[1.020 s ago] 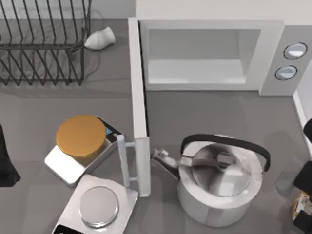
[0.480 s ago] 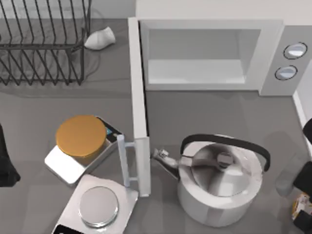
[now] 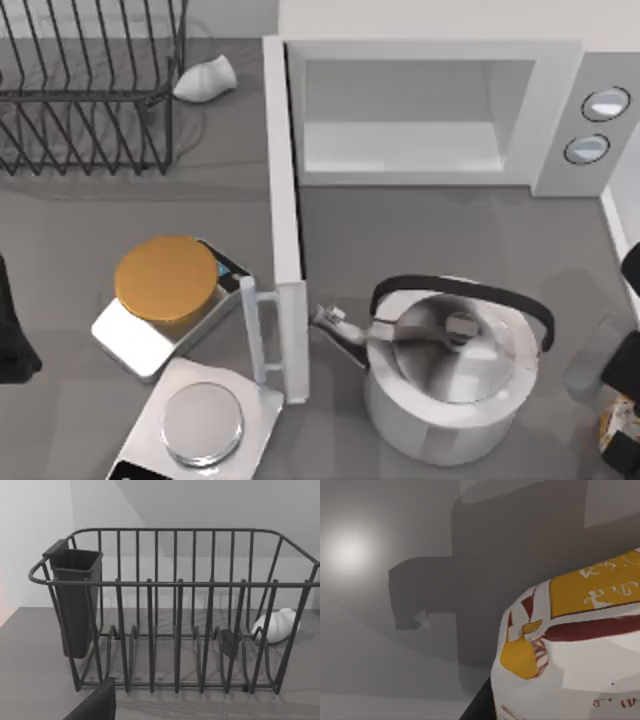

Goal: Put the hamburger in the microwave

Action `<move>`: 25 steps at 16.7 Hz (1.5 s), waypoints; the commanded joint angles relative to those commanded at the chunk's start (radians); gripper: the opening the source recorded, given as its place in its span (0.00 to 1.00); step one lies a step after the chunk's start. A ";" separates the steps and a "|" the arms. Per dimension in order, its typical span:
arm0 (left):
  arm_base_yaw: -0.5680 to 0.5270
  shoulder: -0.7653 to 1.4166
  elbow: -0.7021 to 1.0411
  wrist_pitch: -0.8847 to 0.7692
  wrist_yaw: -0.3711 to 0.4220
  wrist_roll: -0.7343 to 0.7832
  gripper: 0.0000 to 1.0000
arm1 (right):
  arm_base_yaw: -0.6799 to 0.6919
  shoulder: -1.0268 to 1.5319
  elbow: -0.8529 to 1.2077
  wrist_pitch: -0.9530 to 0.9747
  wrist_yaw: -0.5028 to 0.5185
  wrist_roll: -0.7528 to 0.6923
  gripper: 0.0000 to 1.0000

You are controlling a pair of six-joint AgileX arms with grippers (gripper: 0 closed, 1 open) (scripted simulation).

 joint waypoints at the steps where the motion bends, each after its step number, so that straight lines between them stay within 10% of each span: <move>1: 0.000 0.000 0.000 0.000 0.000 0.000 1.00 | -0.001 0.000 0.001 -0.002 0.001 0.001 0.00; 15: 0.000 0.000 0.000 0.000 0.000 0.000 1.00 | -0.013 -0.168 0.273 -0.451 0.007 -0.002 0.00; 25: 0.000 0.000 0.000 0.000 0.000 0.000 1.00 | -0.021 -0.106 0.349 -0.357 0.085 0.021 0.00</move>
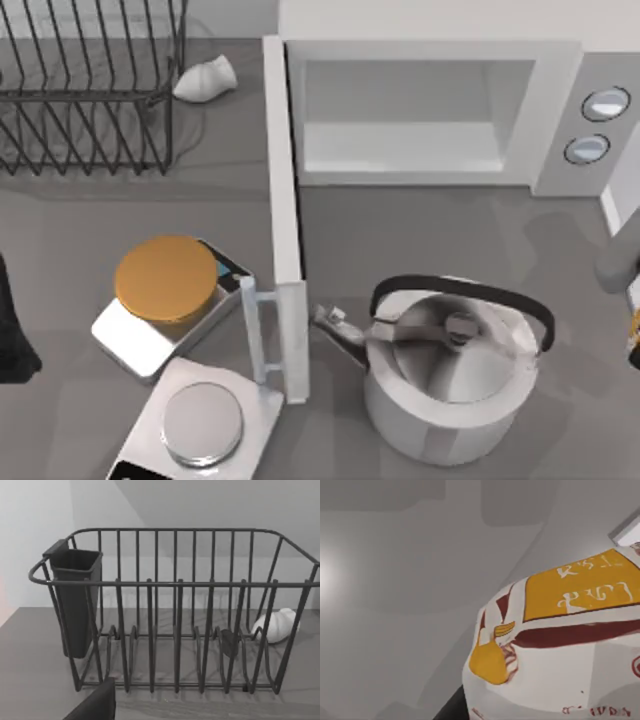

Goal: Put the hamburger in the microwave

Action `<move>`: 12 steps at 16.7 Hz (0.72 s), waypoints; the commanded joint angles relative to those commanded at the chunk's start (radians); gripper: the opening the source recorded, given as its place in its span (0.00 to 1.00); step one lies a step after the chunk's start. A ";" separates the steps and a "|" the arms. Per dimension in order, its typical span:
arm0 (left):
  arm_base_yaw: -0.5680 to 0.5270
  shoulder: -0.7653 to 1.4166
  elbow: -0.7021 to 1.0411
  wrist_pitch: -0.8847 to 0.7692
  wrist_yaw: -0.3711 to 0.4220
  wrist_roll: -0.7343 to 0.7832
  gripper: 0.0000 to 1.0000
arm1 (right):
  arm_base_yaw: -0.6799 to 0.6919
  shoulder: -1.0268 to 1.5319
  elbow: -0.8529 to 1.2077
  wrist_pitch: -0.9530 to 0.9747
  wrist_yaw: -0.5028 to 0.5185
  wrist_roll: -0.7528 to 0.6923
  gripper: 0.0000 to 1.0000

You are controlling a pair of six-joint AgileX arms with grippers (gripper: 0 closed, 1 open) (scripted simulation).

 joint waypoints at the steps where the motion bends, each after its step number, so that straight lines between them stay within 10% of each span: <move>1: 0.000 0.000 0.000 0.000 0.000 0.000 1.00 | 0.001 0.034 0.025 0.052 0.033 0.013 0.00; 12: 0.000 0.000 0.000 0.000 0.000 0.000 1.00 | 0.194 0.626 0.292 1.123 0.407 0.424 0.00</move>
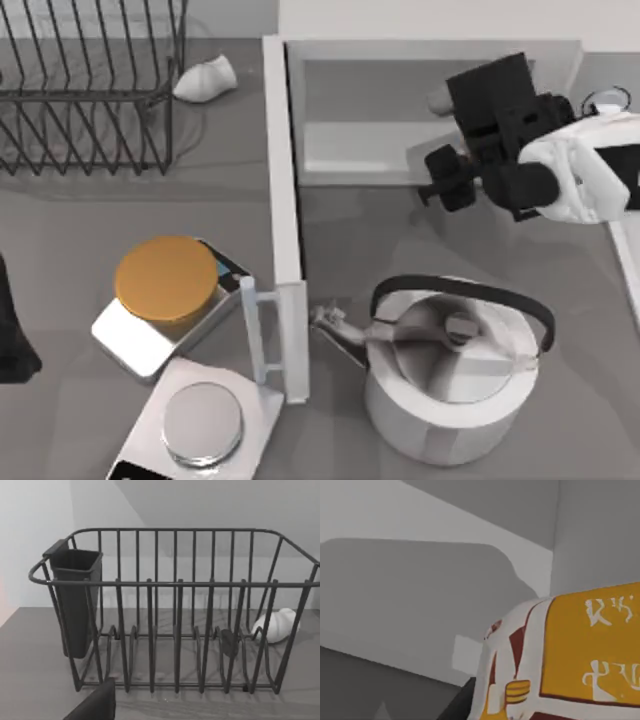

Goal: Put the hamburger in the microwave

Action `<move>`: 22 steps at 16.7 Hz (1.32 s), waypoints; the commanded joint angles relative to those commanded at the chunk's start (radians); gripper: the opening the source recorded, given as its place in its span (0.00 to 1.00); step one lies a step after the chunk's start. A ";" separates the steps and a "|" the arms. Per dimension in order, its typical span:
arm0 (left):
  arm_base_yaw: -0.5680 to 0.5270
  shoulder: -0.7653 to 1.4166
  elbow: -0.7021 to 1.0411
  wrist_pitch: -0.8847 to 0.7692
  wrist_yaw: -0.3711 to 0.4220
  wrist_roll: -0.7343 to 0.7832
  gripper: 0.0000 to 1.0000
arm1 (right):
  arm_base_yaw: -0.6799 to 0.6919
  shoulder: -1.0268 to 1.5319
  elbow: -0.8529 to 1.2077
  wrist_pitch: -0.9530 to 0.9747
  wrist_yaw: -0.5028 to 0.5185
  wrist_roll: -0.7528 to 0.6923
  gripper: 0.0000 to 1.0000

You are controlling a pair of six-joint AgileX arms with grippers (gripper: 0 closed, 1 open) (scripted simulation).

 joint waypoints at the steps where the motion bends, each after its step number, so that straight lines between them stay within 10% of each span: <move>1: 0.000 0.000 0.000 0.000 0.000 0.000 1.00 | 0.027 0.049 0.013 0.096 0.023 0.051 0.00; 9: 0.000 0.000 0.000 0.000 0.000 0.000 1.00 | 0.169 0.280 0.045 0.518 0.114 0.371 0.00; 22: 0.000 0.000 0.000 0.000 0.000 0.000 1.00 | 0.095 0.379 0.340 0.301 0.095 0.415 0.00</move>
